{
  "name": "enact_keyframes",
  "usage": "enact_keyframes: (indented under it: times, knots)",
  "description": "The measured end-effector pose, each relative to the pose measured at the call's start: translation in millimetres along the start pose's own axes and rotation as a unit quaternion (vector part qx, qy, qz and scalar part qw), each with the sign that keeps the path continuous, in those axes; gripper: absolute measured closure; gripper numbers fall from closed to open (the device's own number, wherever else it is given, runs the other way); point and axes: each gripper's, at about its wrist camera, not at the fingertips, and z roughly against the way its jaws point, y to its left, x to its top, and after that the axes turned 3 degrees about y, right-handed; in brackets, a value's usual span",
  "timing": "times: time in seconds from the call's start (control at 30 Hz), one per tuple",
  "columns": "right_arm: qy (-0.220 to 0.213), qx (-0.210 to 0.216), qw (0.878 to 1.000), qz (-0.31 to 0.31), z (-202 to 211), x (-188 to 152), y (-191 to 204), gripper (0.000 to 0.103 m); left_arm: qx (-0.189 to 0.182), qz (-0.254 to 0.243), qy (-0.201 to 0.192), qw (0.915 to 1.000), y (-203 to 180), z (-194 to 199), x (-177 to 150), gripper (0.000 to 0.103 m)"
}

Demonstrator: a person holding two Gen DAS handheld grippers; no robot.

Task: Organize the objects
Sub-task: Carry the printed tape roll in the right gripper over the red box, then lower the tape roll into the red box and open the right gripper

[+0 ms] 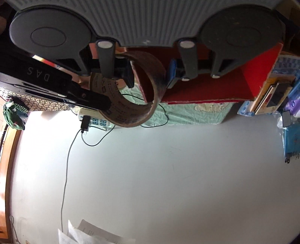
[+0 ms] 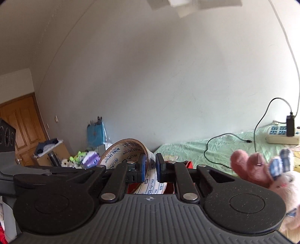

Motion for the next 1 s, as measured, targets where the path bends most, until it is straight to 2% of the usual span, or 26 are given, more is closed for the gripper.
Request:
enact_keyframes:
  times: [0.07,0.2,0.27,0.43,0.57,0.7,0.83,1.0]
  knots:
    - [0.021,-0.011,1.000,0.006,-23,-1,0,0.090,0.004,0.000,0.020,0.9998,11,-23,6,0.072]
    - [0.063,-0.038,0.997,0.027,-63,-9,1,0.091,0.013,0.008,0.073,0.9972,32,-68,-5,0.072]
    - [0.086,-0.052,0.994,0.031,-82,-12,-2,0.091,0.013,0.014,0.102,0.9946,42,-91,-9,0.076]
    - [0.132,-0.074,0.988,0.038,-109,-17,-7,0.091,0.010,0.024,0.153,0.9879,57,-134,-17,0.077]
    - [0.139,-0.089,0.984,0.059,-114,-16,-6,0.090,-0.005,0.037,0.173,0.9842,61,-142,-18,0.078]
    - [0.141,-0.087,0.984,0.060,-114,-14,-9,0.090,0.001,0.027,0.177,0.9839,59,-140,-16,0.078]
    - [0.129,-0.085,0.987,0.052,-116,-15,-9,0.089,-0.002,0.037,0.182,0.9826,62,-144,-18,0.074]
    - [0.132,-0.083,0.987,0.050,-115,-13,-8,0.087,0.015,0.032,0.180,0.9830,58,-142,-19,0.067]
